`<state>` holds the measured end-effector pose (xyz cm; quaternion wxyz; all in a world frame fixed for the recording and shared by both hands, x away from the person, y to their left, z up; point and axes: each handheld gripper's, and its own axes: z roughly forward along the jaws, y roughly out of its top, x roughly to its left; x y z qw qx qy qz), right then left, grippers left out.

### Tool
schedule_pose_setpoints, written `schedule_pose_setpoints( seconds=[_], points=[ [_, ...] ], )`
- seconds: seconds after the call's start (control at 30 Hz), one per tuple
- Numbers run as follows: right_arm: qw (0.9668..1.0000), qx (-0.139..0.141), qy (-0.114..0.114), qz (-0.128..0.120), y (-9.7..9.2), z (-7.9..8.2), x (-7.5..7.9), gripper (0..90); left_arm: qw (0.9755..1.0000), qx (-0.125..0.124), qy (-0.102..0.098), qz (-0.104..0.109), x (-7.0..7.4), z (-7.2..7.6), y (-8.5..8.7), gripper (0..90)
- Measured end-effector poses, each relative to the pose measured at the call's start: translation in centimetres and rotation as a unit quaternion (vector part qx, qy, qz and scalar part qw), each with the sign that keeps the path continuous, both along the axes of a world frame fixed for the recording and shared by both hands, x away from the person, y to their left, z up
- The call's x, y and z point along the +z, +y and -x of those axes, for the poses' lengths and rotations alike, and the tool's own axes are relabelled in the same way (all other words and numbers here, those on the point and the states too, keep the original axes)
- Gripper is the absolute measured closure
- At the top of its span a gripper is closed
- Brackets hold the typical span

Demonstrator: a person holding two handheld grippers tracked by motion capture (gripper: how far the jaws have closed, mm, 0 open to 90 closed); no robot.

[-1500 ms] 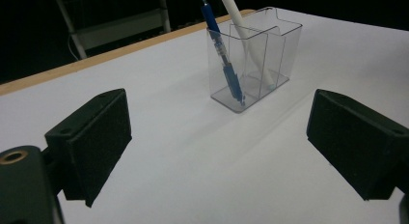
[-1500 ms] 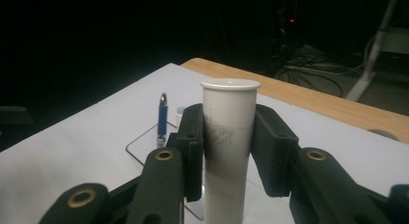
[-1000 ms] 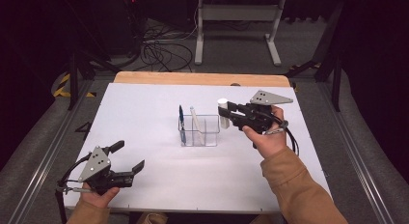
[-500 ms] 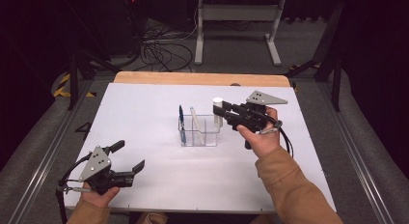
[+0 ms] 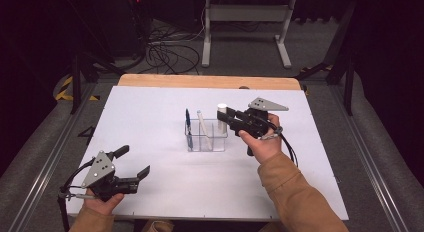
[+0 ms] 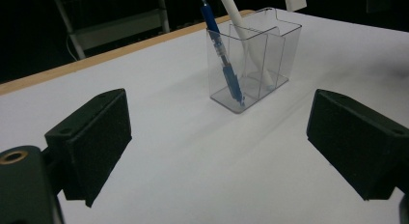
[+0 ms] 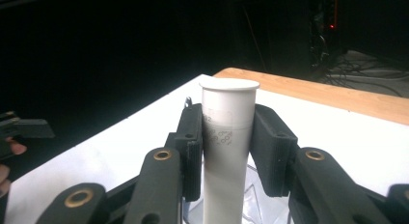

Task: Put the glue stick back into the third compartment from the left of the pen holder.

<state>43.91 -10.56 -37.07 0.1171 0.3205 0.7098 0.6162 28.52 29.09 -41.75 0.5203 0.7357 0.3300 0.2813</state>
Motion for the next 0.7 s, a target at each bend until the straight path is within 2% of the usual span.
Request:
schedule_pose_setpoints(
  seconds=[0.4, 0.7],
  points=[
    [0.9995, -0.013, 0.008, 0.026, 0.7, -0.3, -1.5, 67.1, 1.0000, 0.000, 0.000, 0.000, 0.0, 0.0, 0.0, 9.3],
    [0.9989, -0.024, 0.002, 0.040, 1.0, -0.3, -2.0, 67.1, 1.0000, 0.000, 0.000, 0.000, 0.0, 0.0, 0.0, 9.3]
  ],
)
